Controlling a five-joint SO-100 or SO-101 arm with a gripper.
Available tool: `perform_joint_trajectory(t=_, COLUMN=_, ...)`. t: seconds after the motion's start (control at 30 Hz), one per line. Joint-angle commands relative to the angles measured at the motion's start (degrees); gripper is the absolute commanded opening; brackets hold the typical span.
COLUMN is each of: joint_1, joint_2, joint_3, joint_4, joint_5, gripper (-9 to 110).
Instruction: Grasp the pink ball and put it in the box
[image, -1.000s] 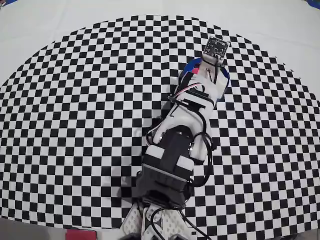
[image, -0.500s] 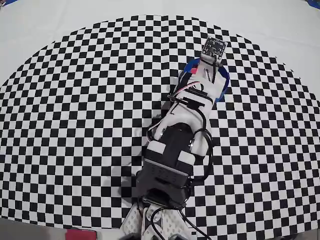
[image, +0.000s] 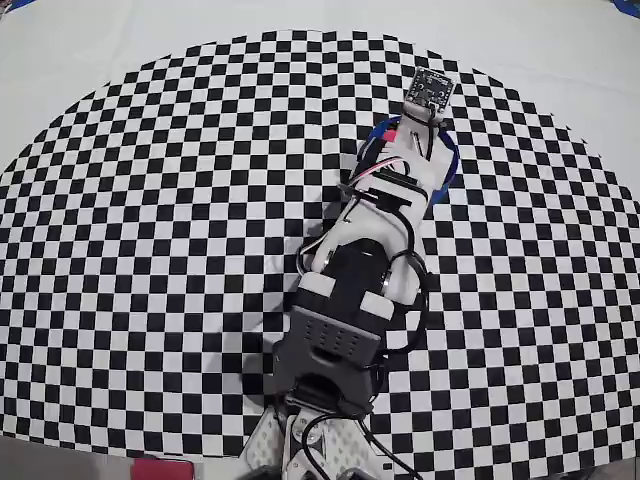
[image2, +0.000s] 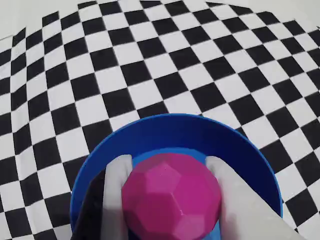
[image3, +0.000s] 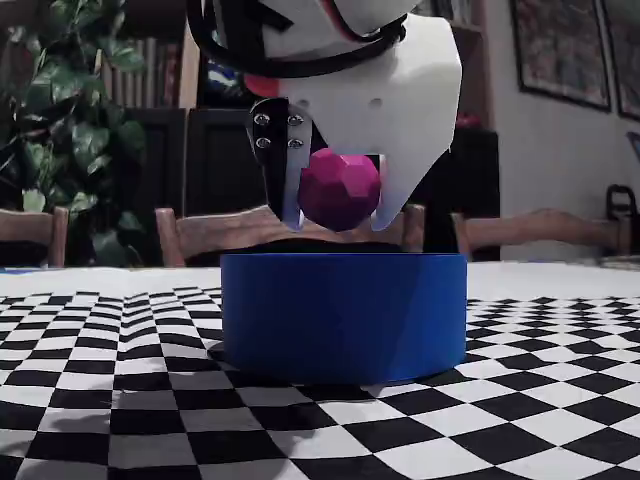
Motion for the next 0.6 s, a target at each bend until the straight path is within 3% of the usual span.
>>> perform_joint_trajectory(t=0.0, joint_1=0.62, joint_2=0.18, joint_3=-2.55, joint_4=0.44, joint_5=-0.35, gripper=0)
perform_joint_trajectory(t=0.57, joint_1=0.88, joint_2=-0.44, joint_3=-2.64, joint_4=0.44, joint_5=-0.35, gripper=0)
